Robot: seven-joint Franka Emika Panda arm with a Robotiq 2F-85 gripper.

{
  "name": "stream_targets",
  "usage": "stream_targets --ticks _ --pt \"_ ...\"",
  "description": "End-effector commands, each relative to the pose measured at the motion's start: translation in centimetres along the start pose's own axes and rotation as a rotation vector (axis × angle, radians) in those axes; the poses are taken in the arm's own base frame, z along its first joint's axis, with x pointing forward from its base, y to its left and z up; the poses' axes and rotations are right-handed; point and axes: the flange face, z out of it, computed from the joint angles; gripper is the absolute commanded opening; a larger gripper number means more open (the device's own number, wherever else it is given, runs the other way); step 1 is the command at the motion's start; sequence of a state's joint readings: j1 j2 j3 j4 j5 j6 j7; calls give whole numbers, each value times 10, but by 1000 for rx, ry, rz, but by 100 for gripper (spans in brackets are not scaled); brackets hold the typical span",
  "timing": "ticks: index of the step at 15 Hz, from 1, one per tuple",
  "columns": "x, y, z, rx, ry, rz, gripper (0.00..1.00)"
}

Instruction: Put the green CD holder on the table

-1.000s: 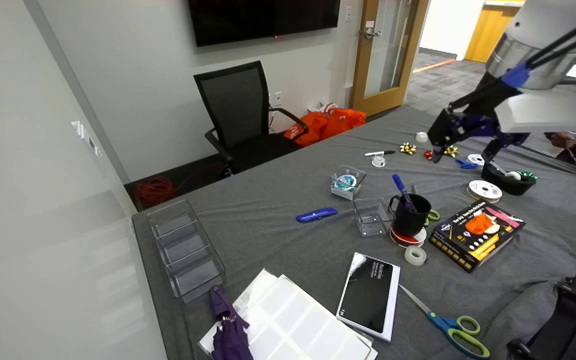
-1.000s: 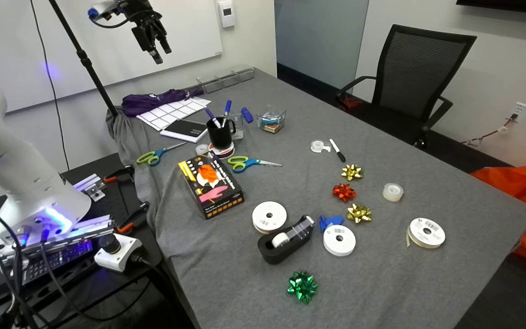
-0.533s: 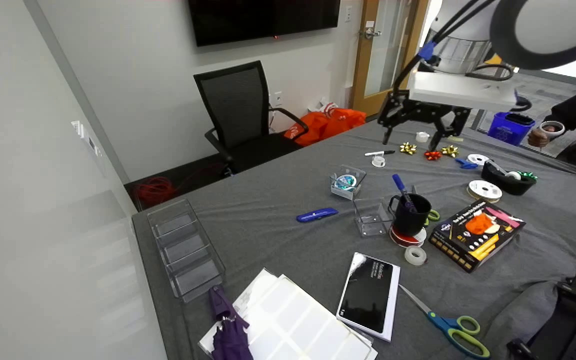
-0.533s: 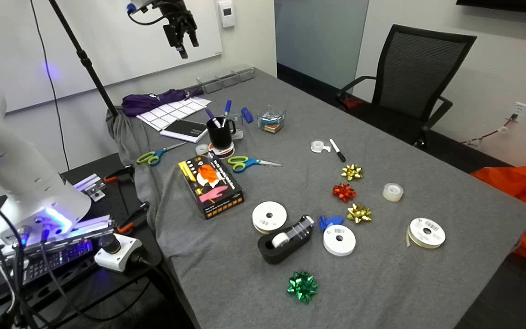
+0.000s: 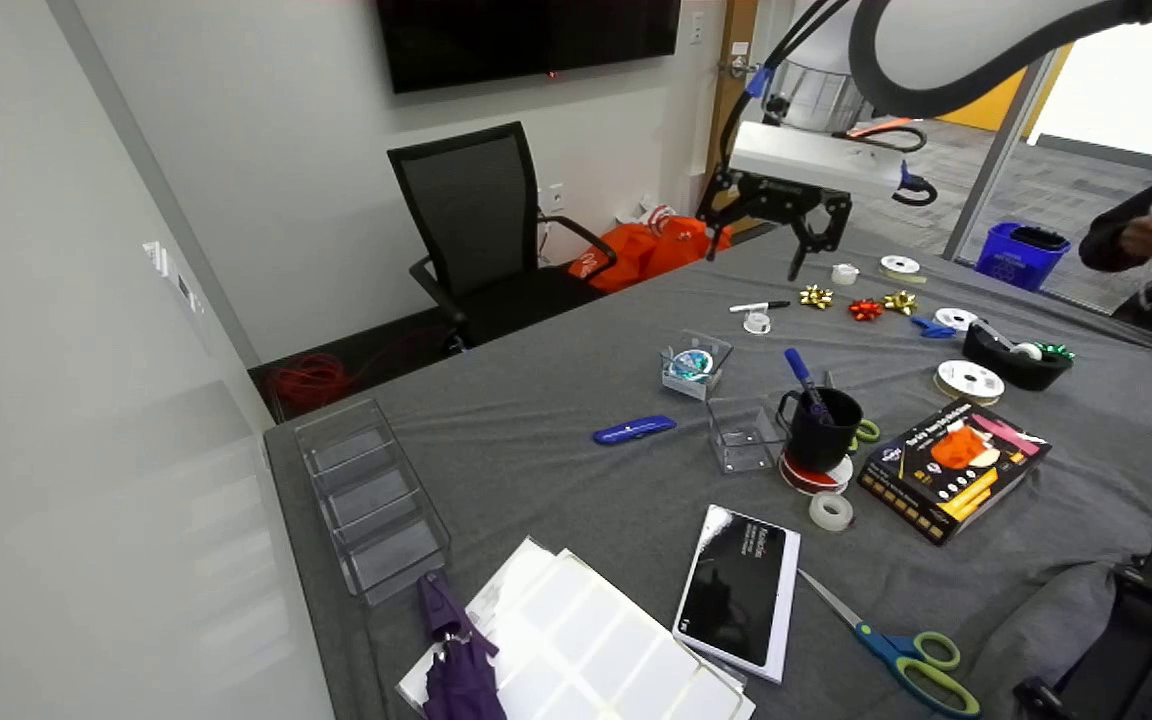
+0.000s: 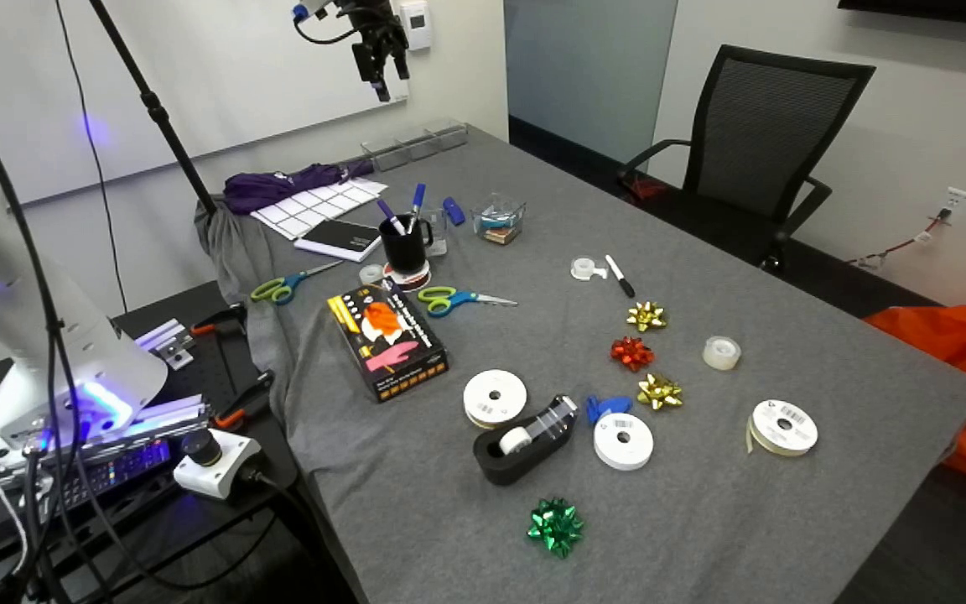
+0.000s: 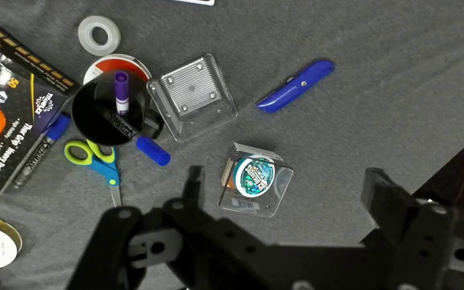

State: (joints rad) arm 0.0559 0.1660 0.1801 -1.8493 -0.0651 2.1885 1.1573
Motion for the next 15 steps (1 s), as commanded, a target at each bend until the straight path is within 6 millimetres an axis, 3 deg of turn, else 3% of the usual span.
stream_targets --ticks 1,4,7,11,15 --pt "1 -2 0 -1 -1 0 100" --pt "-1 -4 -1 -1 -1 -3 100" --pt "20 -2 17 24 18 27 100" --pt "62 4 54 2 54 99 100" --pt "93 4 106 -65 66 179 100"
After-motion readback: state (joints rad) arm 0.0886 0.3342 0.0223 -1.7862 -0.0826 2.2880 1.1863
